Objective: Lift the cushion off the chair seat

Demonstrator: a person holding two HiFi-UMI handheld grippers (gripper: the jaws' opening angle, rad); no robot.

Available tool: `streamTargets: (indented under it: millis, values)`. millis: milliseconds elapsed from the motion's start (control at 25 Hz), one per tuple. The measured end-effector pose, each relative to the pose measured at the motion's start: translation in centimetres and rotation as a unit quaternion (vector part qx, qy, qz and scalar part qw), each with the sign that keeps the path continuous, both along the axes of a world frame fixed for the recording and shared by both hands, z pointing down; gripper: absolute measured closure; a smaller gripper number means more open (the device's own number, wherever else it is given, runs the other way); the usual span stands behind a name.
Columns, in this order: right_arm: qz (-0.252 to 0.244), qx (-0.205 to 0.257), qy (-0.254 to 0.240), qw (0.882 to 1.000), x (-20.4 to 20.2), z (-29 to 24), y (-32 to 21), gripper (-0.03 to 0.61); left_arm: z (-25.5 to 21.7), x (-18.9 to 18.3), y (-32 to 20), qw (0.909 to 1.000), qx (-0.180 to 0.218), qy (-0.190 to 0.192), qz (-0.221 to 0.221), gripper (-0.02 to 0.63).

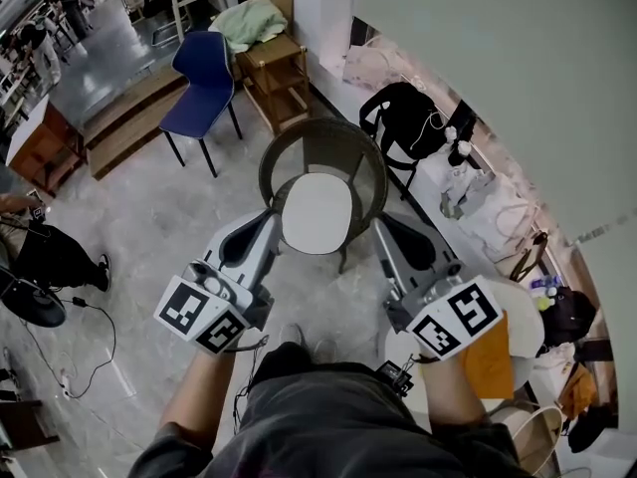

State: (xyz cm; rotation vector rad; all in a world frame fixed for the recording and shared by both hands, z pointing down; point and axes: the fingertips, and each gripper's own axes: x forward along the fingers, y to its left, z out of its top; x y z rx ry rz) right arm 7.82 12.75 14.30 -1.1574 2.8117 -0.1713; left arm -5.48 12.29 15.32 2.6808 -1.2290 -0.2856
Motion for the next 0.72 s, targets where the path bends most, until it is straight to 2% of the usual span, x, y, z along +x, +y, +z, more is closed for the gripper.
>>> streamTargets:
  millis: [240, 720]
  values:
    - [0.0, -0.007, 0.001, 1.0, -0.3, 0.6, -4.2, 0.566, 0.5, -0.2, -4.1, 1.0, -0.006, -0.001, 0.001, 0.604]
    - [0.021, -0.024, 0.003, 0.999, -3.7, 2.6, -13.1, 0.566, 2.3, -3.7, -13.7, 0.9995, -0.022, -0.006, 0.021, 0.604]
